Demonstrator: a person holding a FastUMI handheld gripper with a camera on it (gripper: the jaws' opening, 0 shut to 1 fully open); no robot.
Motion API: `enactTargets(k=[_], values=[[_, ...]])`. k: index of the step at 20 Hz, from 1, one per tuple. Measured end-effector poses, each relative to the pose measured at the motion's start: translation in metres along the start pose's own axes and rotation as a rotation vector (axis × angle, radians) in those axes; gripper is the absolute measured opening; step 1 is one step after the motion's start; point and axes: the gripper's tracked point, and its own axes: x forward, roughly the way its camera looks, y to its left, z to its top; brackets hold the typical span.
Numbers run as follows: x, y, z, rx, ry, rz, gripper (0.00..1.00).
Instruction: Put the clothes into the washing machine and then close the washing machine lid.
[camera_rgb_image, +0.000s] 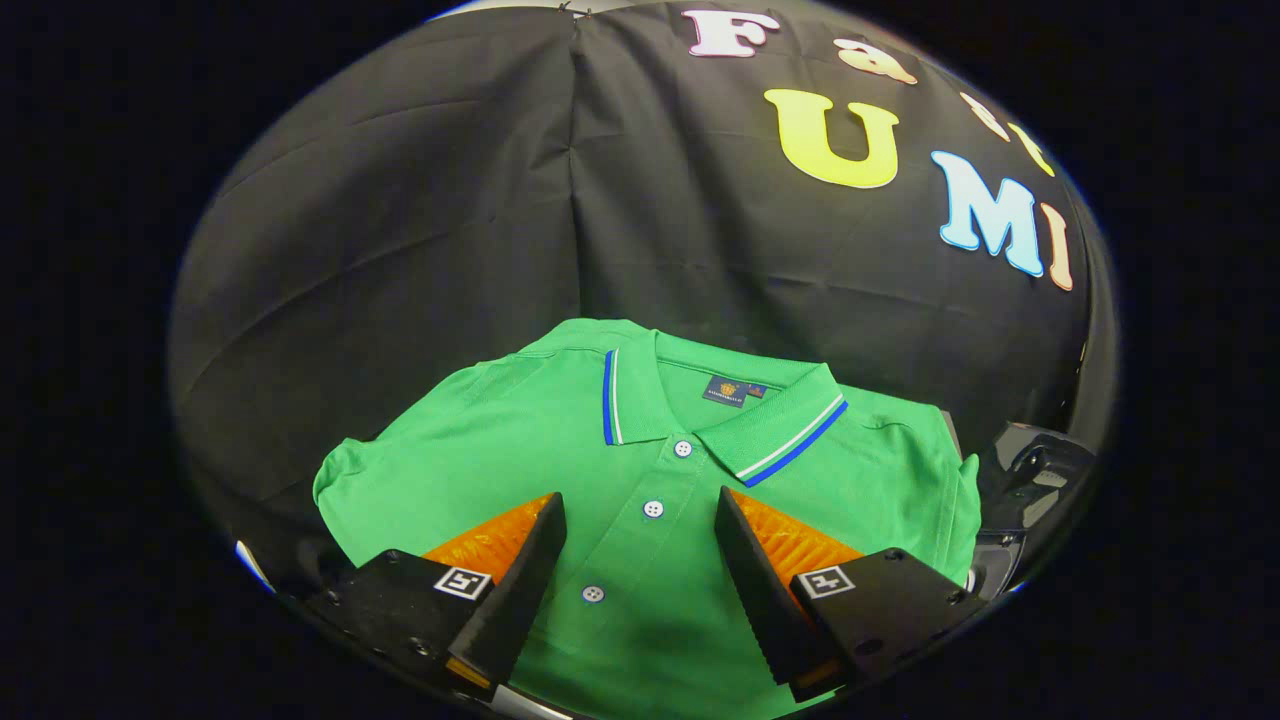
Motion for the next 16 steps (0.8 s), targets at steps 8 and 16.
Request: enactTargets(k=[8,16], values=[[0.001,-0.009,0.002,0.095,-0.002,0.047,0.17],[-0.008,-0.014,0.013,0.145,-0.067,0.092,0.02]])
